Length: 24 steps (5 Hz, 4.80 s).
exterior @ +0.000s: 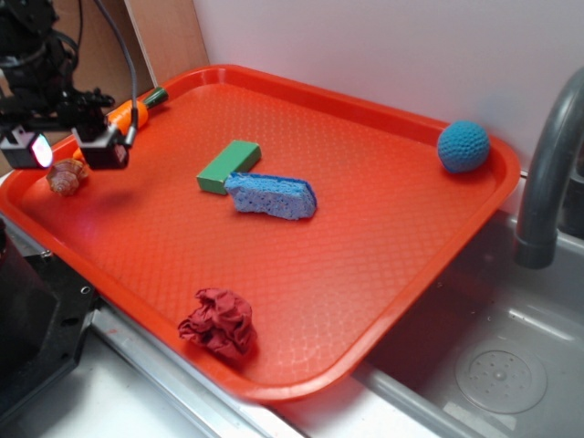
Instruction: Grab the shell.
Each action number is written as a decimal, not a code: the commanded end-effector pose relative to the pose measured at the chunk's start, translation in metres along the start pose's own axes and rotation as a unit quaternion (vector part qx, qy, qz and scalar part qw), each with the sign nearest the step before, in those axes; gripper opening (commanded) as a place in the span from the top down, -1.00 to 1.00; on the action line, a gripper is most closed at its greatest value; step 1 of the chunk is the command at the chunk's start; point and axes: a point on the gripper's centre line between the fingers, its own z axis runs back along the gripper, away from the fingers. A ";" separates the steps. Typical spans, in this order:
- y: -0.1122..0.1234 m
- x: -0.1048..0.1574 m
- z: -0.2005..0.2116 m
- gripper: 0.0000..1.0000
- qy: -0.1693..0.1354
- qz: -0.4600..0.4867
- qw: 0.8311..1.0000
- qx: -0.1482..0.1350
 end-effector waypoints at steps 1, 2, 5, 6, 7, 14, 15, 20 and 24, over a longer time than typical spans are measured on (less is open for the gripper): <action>0.019 -0.012 -0.009 -1.00 0.023 0.000 1.000 -0.005; 0.012 -0.008 -0.018 -1.00 0.023 -0.035 0.999 -0.003; 0.014 -0.017 -0.020 1.00 0.019 -0.122 0.992 -0.021; 0.019 -0.023 0.001 1.00 0.015 -0.158 0.986 -0.060; -0.027 -0.003 0.051 1.00 0.006 -0.225 0.971 -0.082; 0.010 0.001 0.068 -1.00 -0.052 -0.080 0.995 -0.040; 0.010 0.001 0.068 -1.00 -0.052 -0.080 0.995 -0.040; 0.028 0.026 -0.001 -1.00 -0.028 0.072 0.997 0.017; 0.006 0.023 0.007 1.00 -0.023 -0.070 0.996 -0.045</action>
